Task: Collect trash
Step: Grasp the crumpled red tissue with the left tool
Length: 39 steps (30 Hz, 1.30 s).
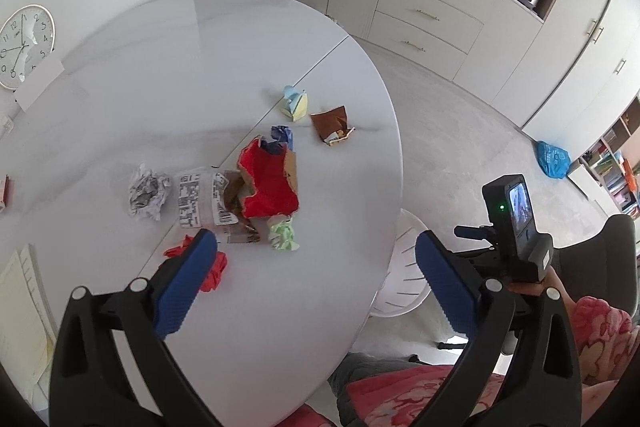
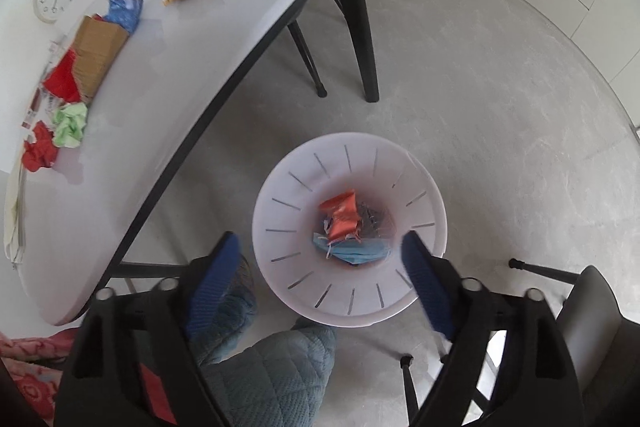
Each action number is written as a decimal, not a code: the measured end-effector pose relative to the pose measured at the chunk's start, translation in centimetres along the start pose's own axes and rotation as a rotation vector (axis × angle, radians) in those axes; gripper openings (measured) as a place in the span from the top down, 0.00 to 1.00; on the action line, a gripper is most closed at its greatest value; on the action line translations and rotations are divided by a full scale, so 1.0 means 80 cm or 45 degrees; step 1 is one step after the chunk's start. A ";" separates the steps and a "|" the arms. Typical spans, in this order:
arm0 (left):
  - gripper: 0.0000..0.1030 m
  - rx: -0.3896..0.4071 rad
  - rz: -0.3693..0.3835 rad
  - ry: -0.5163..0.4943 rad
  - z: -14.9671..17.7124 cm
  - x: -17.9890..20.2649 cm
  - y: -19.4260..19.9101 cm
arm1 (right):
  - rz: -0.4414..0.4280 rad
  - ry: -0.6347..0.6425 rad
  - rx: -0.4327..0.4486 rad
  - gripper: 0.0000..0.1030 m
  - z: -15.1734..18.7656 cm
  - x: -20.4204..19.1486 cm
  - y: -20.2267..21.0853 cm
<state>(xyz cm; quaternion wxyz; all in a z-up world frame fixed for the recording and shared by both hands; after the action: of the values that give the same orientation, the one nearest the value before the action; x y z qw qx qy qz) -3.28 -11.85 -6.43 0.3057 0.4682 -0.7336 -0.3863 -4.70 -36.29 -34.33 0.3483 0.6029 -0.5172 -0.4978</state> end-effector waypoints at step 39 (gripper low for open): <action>0.08 0.037 -0.060 0.242 0.026 -0.171 0.026 | -0.080 0.205 0.399 0.02 -0.138 -0.255 0.181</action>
<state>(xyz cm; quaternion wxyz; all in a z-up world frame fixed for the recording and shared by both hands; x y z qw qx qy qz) -0.81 1.90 -6.91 0.3579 0.5243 -0.6955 -0.3366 2.50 -20.78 -13.05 0.2746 0.7036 -0.5397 -0.3718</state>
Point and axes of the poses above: each gripper's, at about its wrist camera, not at the fingertips, and y roughly against the way its jaws point, x to its right, z to its underside, the point moved 8 cm from there along -y, roughly the way its jaws point, and after that the axes turned 2 degrees about -z, right-handed, at the moved point
